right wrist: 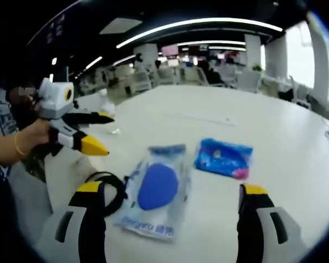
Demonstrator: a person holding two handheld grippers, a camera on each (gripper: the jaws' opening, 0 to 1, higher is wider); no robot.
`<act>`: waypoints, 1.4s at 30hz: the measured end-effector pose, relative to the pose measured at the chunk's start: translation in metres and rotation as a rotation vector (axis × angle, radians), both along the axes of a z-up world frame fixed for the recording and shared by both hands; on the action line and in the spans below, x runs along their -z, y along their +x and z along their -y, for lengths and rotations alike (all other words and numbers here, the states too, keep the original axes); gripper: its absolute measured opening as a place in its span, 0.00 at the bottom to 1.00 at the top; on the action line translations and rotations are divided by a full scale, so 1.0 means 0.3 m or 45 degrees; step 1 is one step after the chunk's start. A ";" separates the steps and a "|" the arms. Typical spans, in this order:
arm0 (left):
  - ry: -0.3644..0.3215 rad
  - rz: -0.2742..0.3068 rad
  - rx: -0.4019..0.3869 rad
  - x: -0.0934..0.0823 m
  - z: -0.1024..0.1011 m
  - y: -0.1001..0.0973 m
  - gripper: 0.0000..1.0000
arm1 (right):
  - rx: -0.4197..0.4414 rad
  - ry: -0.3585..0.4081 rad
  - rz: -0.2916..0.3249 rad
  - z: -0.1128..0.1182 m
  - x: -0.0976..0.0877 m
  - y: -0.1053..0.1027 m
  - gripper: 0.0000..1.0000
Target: Arrange the tabletop items into an orderly group along one side of the table until the central work area is clear of visible clutter.
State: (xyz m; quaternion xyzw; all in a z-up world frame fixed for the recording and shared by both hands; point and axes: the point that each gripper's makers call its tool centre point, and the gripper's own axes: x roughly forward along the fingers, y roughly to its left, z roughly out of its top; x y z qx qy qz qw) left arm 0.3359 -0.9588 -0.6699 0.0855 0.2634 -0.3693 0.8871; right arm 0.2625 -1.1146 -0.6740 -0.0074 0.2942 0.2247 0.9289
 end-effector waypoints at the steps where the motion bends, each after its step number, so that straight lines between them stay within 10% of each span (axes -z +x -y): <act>1: 0.002 0.000 -0.011 -0.002 -0.009 -0.004 0.90 | -0.011 -0.014 -0.003 -0.009 0.001 -0.012 1.00; 22: 0.113 -0.036 -0.044 0.028 -0.194 -0.082 0.89 | -0.075 -0.017 -0.023 -0.116 0.017 -0.152 1.00; 42: 0.198 -0.311 0.036 0.144 -0.252 -0.157 0.70 | -0.104 -0.032 -0.071 -0.138 0.051 -0.226 1.00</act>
